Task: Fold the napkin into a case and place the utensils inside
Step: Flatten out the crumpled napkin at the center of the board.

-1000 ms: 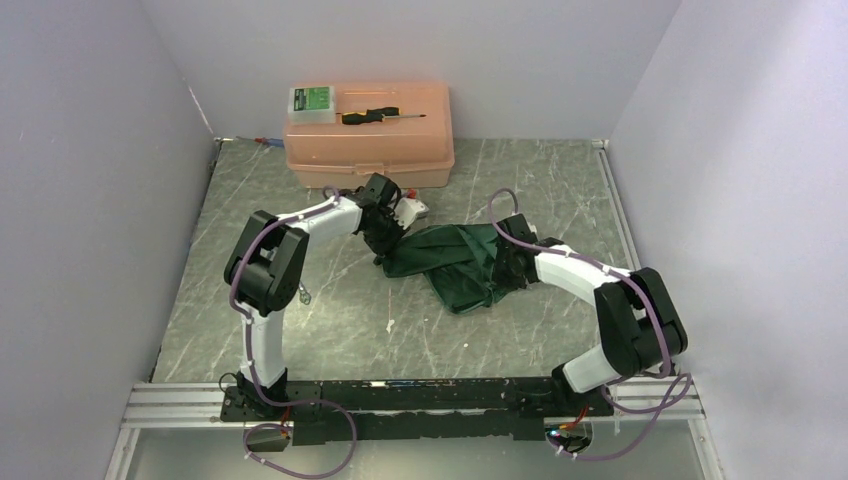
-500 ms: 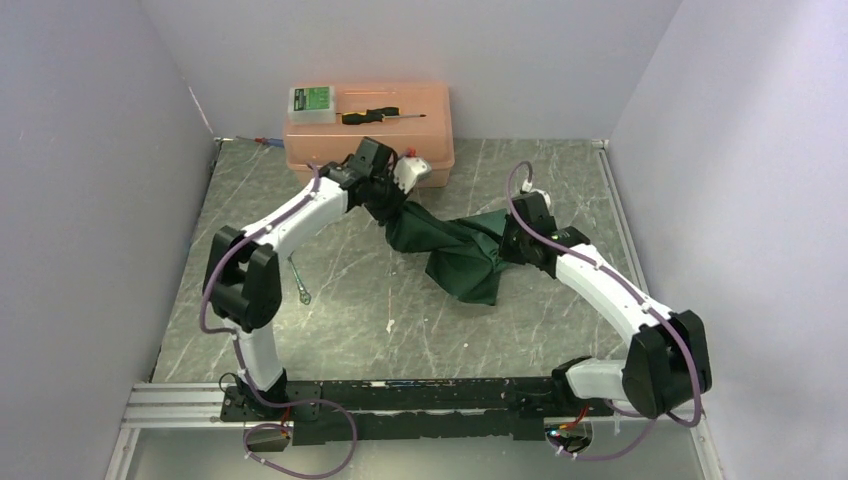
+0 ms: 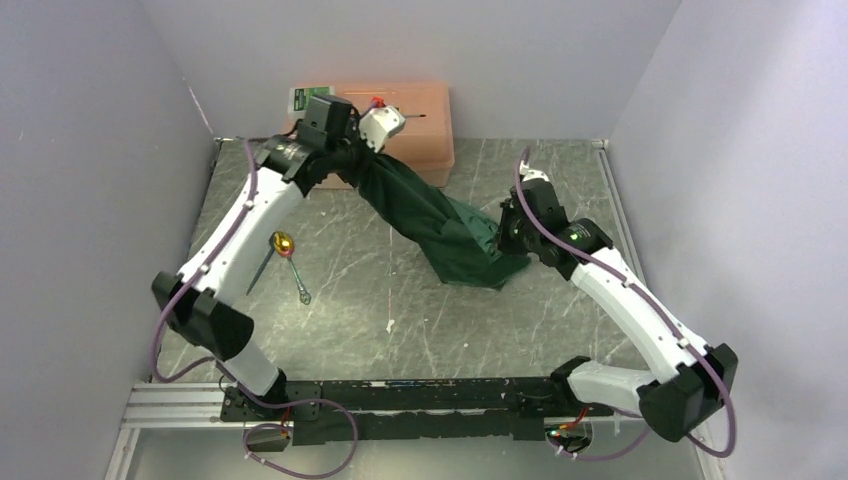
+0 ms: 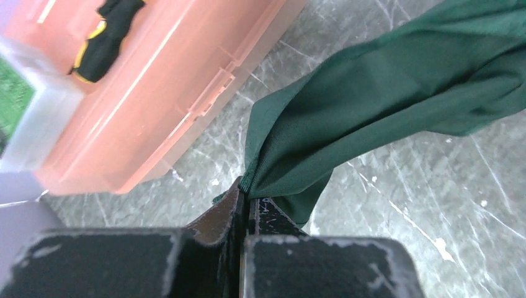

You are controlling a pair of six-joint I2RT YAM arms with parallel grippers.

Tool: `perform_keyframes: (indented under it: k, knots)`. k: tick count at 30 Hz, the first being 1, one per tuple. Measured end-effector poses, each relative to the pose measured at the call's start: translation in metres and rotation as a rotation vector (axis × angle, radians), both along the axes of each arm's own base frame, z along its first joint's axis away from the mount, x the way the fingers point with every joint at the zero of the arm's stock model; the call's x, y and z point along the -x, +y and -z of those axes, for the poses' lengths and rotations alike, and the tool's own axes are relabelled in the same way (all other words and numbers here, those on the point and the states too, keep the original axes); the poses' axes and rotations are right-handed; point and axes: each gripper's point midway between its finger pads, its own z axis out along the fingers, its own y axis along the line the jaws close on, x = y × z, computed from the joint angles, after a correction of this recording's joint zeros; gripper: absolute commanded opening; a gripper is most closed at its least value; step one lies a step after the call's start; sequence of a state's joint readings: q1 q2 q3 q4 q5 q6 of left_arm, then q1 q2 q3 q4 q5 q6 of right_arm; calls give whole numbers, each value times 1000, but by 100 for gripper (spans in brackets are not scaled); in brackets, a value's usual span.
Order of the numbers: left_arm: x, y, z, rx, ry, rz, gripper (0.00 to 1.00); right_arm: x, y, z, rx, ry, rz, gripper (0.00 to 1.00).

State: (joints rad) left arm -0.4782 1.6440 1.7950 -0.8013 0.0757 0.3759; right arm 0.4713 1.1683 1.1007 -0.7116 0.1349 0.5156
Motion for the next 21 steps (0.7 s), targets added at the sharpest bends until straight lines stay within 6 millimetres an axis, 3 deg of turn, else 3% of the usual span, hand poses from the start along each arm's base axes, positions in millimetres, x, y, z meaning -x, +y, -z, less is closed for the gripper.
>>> perform_keyframes:
  k: [5,9,12,13,14,16,21]
  knots:
    - [51,20,-64,19,-61,25,3,47,33,-45,-35,-44,-150,0]
    - [102,35,-121,60,-153,62,3,80,20,-73,-100,-79,-136,0]
    - [124,46,-139,76,-205,66,3,89,8,-74,-104,-68,-92,0]
    - [132,55,-117,39,-175,58,3,88,7,-73,-102,-64,-83,2]
    - [133,56,-114,33,-168,58,3,83,8,-65,-81,-43,-60,2]
    - [123,55,-84,-16,-133,53,3,73,10,-45,-33,2,-31,1]
    - [80,48,41,-228,30,50,3,41,9,14,93,115,49,0]
